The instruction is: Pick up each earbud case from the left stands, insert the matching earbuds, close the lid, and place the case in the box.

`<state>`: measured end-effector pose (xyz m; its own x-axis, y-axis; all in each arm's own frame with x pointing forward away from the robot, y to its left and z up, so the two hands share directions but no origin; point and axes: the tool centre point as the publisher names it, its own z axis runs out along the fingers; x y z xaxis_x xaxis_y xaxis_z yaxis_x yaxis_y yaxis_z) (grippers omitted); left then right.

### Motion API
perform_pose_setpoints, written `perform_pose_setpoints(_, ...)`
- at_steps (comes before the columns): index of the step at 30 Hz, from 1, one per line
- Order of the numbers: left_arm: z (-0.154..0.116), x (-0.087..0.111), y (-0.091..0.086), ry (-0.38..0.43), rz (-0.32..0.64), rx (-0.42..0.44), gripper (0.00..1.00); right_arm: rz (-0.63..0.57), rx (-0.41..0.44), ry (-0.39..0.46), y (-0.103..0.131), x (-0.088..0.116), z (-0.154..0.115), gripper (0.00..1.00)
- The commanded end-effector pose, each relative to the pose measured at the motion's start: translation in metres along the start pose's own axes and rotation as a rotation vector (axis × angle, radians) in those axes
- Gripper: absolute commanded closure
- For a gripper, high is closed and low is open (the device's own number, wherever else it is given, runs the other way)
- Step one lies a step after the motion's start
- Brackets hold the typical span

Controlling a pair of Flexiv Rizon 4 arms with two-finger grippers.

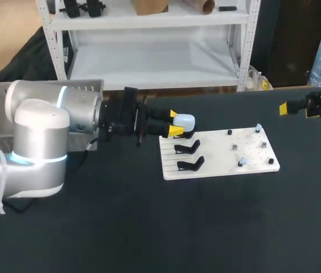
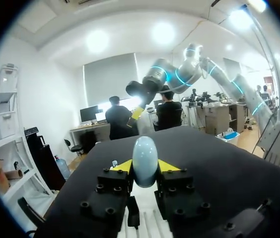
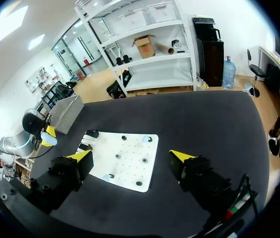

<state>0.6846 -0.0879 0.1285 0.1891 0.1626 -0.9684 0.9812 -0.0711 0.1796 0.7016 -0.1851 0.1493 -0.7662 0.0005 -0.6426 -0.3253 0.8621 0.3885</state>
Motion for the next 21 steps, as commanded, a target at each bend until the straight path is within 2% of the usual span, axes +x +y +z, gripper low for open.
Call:
perform_pose_setpoints(1, 0.0, -0.001, -0.003, -0.001, 0.002, -0.036, 1.0, -0.001, -0.001, 0.0, -0.001, 0.0, 0.001, 0.0)
perform_pose_setpoints(15, 0.0, -0.001, -0.003, -0.001, 0.002, -0.036, 1.0, -0.001, -0.001, 0.0, -0.001, 0.0, 0.001, 0.0)
perform_pose_setpoints(21, 0.017, -0.003, -0.007, -0.072, -0.019, -0.001, 1.0, -0.004, 0.001, 0.004, 0.001, 0.003, -0.001, 0.0)
